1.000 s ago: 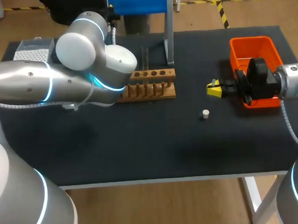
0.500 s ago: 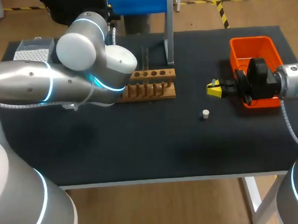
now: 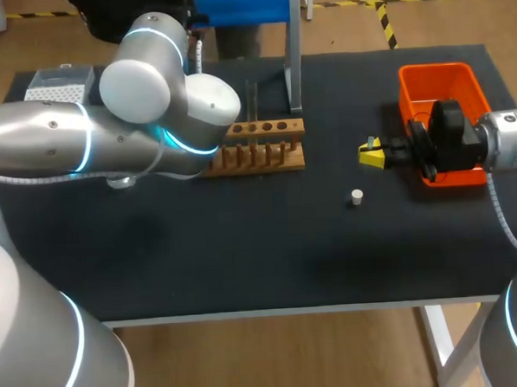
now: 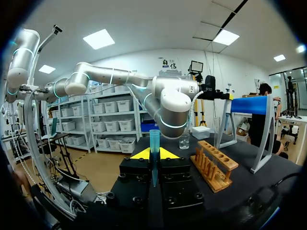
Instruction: Invert the test tube, pick up the pipette, mount the tip to pipette, aspirate from beaker and dispense into the tube, eject the tip, return the pipette, and cap with the stopper.
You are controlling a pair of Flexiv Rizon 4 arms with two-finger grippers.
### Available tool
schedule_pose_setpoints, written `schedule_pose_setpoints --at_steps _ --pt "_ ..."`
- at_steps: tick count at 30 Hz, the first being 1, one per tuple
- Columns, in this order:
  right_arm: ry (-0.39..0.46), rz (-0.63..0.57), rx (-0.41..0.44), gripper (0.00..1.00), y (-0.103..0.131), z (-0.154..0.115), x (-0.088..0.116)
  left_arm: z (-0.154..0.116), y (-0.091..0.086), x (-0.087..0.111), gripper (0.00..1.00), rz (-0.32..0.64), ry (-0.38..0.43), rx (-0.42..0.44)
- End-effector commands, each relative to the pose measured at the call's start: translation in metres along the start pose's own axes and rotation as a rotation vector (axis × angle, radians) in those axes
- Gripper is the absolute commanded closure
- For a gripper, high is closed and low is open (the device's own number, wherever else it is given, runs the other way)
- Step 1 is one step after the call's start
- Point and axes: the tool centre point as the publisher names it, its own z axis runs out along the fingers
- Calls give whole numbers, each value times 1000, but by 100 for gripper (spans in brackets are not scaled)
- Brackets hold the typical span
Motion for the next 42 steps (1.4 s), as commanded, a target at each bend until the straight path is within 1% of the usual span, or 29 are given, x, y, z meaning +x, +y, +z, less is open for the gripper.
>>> schedule_pose_setpoints --at_steps 1,4,7,9,12,14,15,16,17,18,19,36,39,40,42 --pt "-2 0 2 100 0 0 1 -29 -15 -7 100 -3 57 -28" --pt "-2 0 2 100 0 0 1 -47 -22 -10 100 -10 125 -29" --pt "-2 0 2 100 0 0 1 -67 -31 -12 100 -9 217 -20" --pt "-2 0 2 100 0 0 1 -81 -37 -13 100 -12 296 -8" --pt "-2 0 2 100 0 0 1 -101 -47 -12 100 18 408 -8" --pt "-2 0 2 100 0 0 1 -117 -53 -9 100 40 522 -1" --pt "-2 0 2 100 0 0 1 -122 -54 -8 100 47 558 -1" --pt "-2 0 2 100 0 0 1 -128 -57 -6 100 56 639 -6" --pt "-2 0 2 100 0 0 1 -139 -59 -2 100 98 698 -15" --pt "-2 0 2 100 0 0 1 -144 -59 0 100 101 738 -17" --pt "-2 0 2 100 0 0 1 -150 -60 1 100 123 799 -29" --pt "-2 0 2 100 0 0 1 -150 -60 1 100 123 799 -29" --pt "-2 0 2 100 0 0 1 -173 -56 8 100 120 857 21" --pt "-2 0 2 100 0 0 1 -181 -55 11 100 113 879 52" --pt "-2 0 2 100 0 0 1 -195 -54 17 100 118 900 64"
